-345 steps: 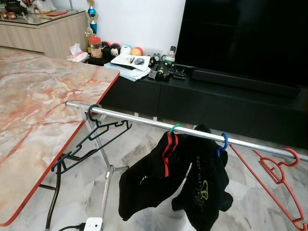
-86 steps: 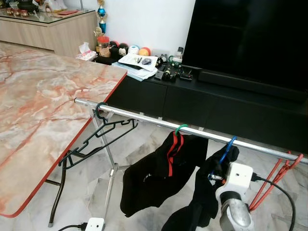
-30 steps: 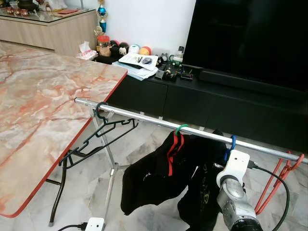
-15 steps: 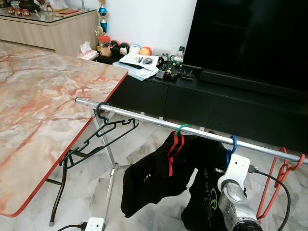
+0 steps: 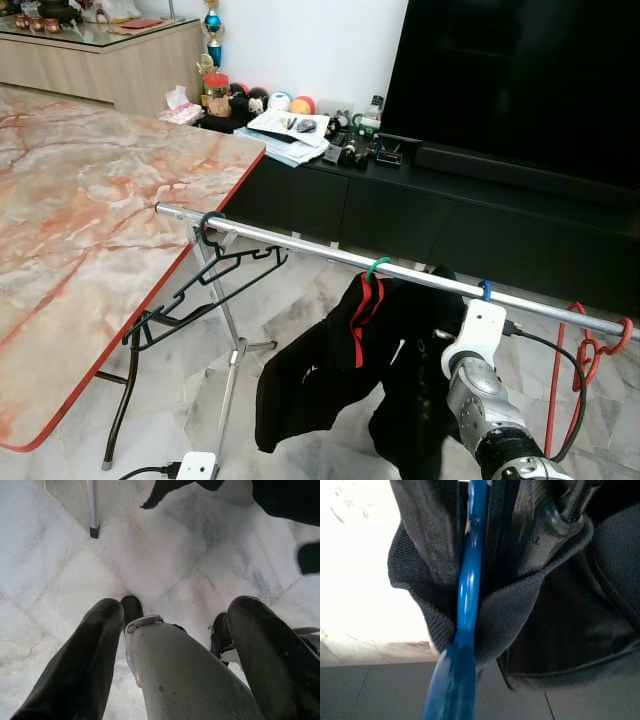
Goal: Hang hanger
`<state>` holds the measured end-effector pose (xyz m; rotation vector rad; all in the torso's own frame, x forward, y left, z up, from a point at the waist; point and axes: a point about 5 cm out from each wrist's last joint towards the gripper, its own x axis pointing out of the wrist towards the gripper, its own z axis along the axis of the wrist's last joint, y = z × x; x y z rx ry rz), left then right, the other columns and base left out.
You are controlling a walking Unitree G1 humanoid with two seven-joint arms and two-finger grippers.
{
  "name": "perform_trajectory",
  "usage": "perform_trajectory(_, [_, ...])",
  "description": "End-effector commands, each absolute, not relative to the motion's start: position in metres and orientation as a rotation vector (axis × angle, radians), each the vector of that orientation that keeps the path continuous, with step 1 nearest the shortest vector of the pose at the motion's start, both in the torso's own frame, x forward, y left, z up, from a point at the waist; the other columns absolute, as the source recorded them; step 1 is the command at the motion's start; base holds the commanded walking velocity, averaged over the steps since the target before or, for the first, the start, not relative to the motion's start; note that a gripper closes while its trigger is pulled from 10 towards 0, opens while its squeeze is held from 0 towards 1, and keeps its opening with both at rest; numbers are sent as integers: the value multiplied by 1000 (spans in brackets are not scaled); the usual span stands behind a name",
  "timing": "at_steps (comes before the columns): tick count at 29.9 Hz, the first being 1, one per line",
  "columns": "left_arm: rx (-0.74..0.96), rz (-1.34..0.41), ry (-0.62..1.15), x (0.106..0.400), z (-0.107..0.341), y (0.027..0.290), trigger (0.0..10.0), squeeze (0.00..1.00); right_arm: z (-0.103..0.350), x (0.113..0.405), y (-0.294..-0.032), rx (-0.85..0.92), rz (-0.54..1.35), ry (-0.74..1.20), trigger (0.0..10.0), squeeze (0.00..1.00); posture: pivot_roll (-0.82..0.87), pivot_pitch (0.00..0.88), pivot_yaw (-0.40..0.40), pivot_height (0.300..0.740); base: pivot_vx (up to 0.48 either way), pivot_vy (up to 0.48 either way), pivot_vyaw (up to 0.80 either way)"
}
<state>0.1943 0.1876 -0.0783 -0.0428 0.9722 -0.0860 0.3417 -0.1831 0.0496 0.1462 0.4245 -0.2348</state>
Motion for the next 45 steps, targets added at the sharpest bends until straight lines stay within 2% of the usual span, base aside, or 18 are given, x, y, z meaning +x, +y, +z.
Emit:
perform_trajectory(1, [-27,-99,991,193,-79,186,10000,0,51,343,-190,131,-261,439,3490,0,152,0,-78,740,0,0,0])
perform_trajectory(2, [-28,-99,991,193,-79,186,10000,0,50,342,-193,131,-280,446,0,0,155,0,-78,740,0,0,0])
perform_trajectory(4, [-28,-98,990,194,-79,187,10000,0,49,341,-197,133,-305,459,0,0,155,0,-77,740,0,0,0])
perform_trajectory(5, [-28,-97,990,194,-79,187,10000,0,48,340,-198,140,-313,465,3843,0,155,0,-77,740,0,0,0])
perform_trajectory(6, [-28,-97,990,194,-79,187,10000,0,47,340,-199,146,-318,469,3843,0,155,0,-77,740,0,0,0])
perform_trajectory(7, [-27,-97,991,194,-79,187,10000,0,46,339,-199,154,-310,476,10000,0,156,0,-75,740,0,0,0])
perform_trajectory(16, [-25,-97,991,194,-79,188,10000,0,42,337,-199,162,-313,487,10000,0,159,0,-70,740,0,0,0])
perform_trajectory(17, [-25,-97,991,194,-79,188,10000,0,42,336,-200,165,-315,486,9373,0,158,0,-69,740,0,0,0])
perform_trajectory(18, [-24,-97,991,194,-79,188,10000,0,42,336,-200,167,-317,485,9373,0,158,0,-68,740,0,0,0])
perform_trajectory(19, [-24,-97,992,194,-79,188,10000,0,42,336,-199,173,-313,484,0,0,156,0,-67,740,0,0,0])
perform_trajectory(39, [-19,-102,995,193,-79,188,10000,0,39,334,-195,148,-278,462,0,0,151,0,-67,740,0,0,0])
perform_trajectory(45, [-18,-103,998,192,-80,188,10000,0,45,334,-196,129,-265,346,0,0,142,0,-67,740,0,0,0])
